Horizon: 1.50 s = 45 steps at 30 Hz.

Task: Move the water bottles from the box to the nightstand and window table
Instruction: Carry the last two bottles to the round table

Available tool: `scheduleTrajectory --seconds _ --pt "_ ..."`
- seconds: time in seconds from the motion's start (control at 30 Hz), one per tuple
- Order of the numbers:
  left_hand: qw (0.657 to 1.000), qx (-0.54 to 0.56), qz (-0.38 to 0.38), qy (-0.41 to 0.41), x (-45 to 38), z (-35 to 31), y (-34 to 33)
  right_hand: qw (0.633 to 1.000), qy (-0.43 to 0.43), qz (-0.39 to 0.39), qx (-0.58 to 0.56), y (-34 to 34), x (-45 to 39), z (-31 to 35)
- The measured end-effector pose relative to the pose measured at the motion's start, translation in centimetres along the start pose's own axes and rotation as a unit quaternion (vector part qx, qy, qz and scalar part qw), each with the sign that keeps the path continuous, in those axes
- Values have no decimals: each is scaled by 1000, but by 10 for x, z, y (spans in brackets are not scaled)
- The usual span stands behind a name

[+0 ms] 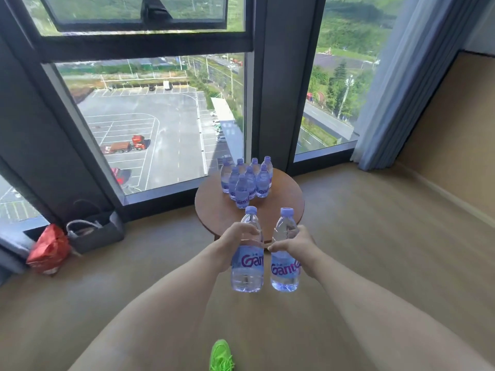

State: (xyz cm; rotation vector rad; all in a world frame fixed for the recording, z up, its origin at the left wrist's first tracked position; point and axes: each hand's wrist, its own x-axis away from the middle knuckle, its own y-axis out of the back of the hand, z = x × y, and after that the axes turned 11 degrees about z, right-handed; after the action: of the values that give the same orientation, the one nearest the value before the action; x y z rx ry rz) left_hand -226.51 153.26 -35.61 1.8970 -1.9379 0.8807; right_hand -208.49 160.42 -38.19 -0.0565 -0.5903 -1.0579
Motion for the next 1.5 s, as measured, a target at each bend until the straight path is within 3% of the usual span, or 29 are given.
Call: scheduleTrajectory --seconds 0.17,0.37,0.63,0.93,1.27,1.5 --pt "998 -49 39 0 -65 -53 53 999 -21 -7 -26 -12 -63 33" --pt "998 -45 -16 -41 -127 -83 87 997 -28 -54 -44 -23 -130 46" --pt "965 -236 -109 -32 -212 -103 120 998 -52 5 -33 -7 -236 55" --pt "926 -354 -131 -4 -311 -127 132 993 -36 39 108 22 -367 72" --pt "908 -362 -209 -29 -372 -100 144 977 -79 41 193 25 -447 60" --pt "905 -371 -208 -30 -392 -88 143 976 -88 9 201 10 -479 65"
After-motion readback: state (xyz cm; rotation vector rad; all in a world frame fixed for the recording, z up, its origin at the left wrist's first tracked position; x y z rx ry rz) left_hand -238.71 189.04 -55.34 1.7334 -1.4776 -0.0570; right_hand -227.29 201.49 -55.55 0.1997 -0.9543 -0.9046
